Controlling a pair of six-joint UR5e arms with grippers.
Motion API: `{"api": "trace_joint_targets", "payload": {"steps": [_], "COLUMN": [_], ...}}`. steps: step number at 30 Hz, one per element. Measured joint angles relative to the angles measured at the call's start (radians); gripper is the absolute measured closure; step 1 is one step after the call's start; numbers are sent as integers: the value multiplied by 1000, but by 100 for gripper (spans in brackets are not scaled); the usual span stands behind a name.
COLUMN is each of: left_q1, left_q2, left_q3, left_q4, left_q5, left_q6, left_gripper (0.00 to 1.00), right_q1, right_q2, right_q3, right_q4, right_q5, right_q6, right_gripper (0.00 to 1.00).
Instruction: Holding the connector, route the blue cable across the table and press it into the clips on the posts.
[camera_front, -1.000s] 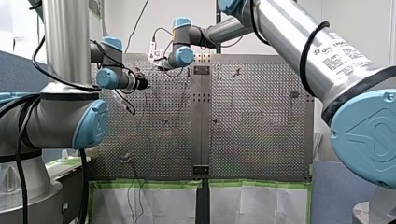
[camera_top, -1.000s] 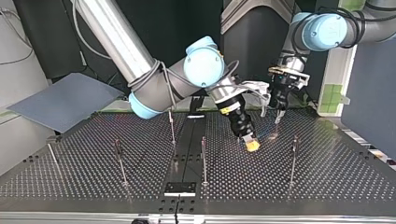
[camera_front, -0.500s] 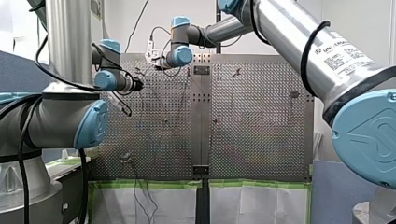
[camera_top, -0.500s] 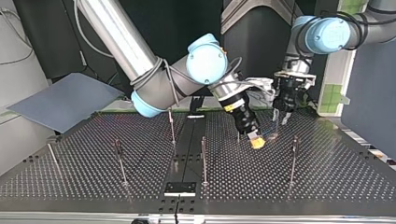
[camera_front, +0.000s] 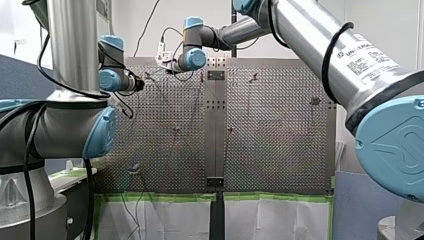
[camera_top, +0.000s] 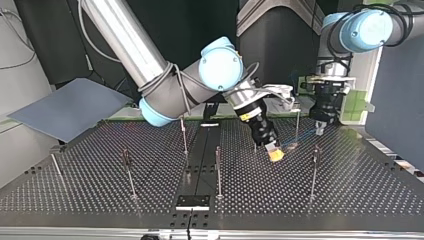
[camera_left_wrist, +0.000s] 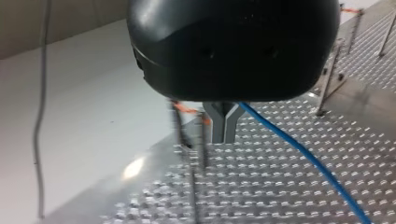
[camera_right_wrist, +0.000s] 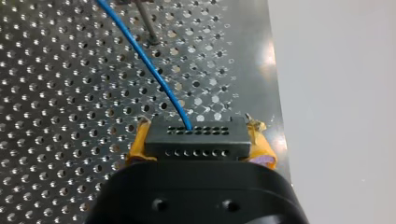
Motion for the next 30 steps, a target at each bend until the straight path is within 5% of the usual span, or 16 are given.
{"api": "trace_joint_targets", "payload": {"steps": [6, 15, 30], "left_q1": [43, 98, 99], "left_q2": [17, -41, -90], "left_q3": [27, 75, 111], "left_q4": [-38, -39, 46], "left_q5": [4, 38, 107], "left_q6": [37, 110, 74], "left_gripper": [100, 100, 100], "right_q1": [-5, -8, -13], "right_q2": [1, 5, 26], "right_q3": [-9, -10, -25], "right_q4": [-1, -2, 0], "right_q5": [-32, -55, -43], "right_q6": [23, 39, 70], "right_gripper": [100, 100, 100]}}
